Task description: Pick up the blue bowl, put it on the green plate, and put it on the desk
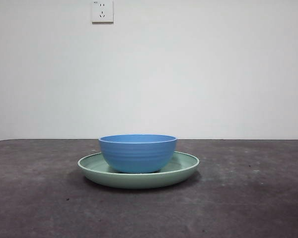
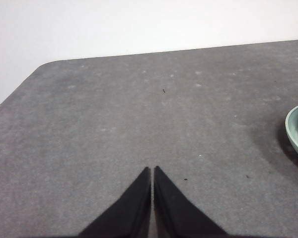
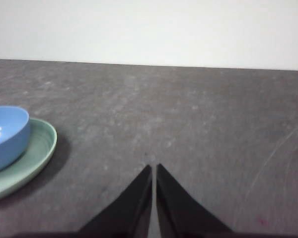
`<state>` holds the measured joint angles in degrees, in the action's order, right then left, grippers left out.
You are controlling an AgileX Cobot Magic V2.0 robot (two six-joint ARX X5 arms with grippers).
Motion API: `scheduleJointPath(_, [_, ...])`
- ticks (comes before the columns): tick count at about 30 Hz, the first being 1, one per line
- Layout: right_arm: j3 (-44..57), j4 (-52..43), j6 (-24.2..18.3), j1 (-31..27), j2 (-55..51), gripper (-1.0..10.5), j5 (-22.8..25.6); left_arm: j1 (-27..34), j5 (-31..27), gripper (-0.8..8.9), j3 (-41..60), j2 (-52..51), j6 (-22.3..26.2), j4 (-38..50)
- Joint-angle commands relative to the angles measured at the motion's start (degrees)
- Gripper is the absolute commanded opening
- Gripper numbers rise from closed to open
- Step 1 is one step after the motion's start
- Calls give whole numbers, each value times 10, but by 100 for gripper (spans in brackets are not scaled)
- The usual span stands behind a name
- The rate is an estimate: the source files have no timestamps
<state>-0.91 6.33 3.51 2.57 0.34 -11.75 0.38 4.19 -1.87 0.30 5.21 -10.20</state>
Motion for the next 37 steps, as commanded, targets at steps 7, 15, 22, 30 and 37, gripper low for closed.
scheduleJointPath(7, [3,31,21,-1,-1,8,2,1,-2,10,12,-1,-2,-5])
scheduleJointPath(15, [3,27,21,-1,-1,8,2,1,-2,10,12,-1,-2,-5])
scheduleJointPath(22, [3,27,21,-1,-1,8,2,1,-2,10,12,-1,-2,-5])
scheduleJointPath(30, [3,27,21,-1,-1,8,2,1,-2,10,12,-1,-2,-5])
scheduleJointPath(37, [3,27,21,-1,-1,8,2,1,-2,10,12,-1,-2,-5])
